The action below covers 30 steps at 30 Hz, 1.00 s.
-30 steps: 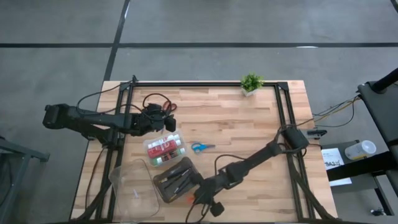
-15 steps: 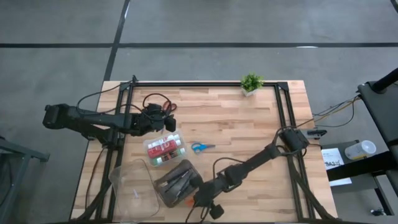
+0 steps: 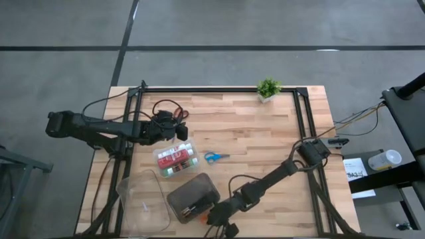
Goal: Pick & Place Paint Supplies
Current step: Put the orange scissors into the bottom transparent bin
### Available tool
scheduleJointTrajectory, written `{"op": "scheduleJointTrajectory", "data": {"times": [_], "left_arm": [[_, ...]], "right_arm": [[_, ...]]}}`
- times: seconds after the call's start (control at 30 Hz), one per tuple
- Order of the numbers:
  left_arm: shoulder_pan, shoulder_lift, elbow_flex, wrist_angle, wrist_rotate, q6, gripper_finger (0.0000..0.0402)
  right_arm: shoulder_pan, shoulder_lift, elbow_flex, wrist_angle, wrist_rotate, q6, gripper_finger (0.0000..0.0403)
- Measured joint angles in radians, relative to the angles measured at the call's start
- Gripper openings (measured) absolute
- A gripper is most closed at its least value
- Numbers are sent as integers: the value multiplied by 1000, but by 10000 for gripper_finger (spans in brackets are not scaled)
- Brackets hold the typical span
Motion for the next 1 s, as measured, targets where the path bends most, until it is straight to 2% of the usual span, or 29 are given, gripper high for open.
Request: {"op": "scheduleJointTrajectory", "data": {"times": [0.37,0.6,0.8,1.0], "left_arm": [[0,0,0,0,0,0,232],[0,0,0,0,0,0,232],[0,0,0,0,0,0,232],[0,0,0,0,0,0,232]], "right_arm": [[1,-32,0,-1,34,-65,8],[21,-39,0,-9,156,-95,8],[86,-39,-1,-36,318,-142,8],[101,-40,-1,-46,390,-134,8]]}}
